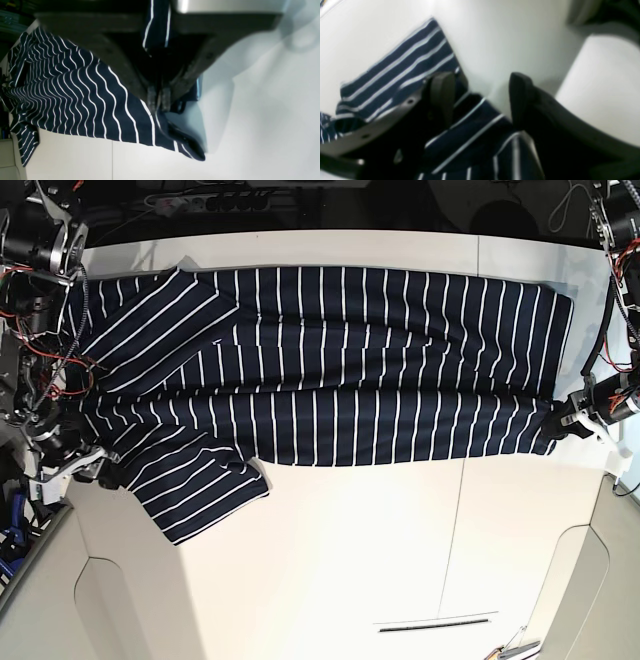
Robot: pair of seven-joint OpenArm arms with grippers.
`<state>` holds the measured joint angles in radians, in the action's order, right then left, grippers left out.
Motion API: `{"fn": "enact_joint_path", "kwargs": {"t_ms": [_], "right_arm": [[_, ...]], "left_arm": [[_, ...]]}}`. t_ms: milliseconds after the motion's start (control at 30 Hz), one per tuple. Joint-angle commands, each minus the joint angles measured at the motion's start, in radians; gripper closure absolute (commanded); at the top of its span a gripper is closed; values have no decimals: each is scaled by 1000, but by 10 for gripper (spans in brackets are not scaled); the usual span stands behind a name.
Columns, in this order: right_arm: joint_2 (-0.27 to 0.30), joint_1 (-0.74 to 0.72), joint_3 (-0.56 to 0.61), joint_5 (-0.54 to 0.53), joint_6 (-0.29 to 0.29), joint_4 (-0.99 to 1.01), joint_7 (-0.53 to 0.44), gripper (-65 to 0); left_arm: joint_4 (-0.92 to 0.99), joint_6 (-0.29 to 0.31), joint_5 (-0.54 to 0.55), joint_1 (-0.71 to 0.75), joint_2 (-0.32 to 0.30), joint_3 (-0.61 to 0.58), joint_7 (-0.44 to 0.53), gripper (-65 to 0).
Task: Fold the T-shirt properly
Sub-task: 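Lift the hem and fold it over onto the shoulder half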
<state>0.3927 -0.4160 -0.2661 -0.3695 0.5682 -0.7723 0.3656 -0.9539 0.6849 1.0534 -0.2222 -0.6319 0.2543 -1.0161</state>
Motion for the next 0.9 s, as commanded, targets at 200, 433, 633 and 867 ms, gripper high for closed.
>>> {"fn": "enact_joint_path", "kwargs": {"t_ms": [200, 433, 633, 867], "right_arm": [[-7, -24, 32, 53, 6, 19, -7, -343], [-14, -24, 32, 51, 13, 17, 10, -134], [-13, -24, 31, -10, 15, -5, 148, 0], [-8, -23, -17, -104, 16, -124, 278, 0]], "left_arm": [[-16, 13, 19, -22, -19, 5, 29, 0], [-16, 13, 18, -21, -6, 5, 28, 0], [-16, 13, 1, -22, -6, 5, 29, 0], [-120, 13, 3, -26, -21, 9, 24, 0]]}}
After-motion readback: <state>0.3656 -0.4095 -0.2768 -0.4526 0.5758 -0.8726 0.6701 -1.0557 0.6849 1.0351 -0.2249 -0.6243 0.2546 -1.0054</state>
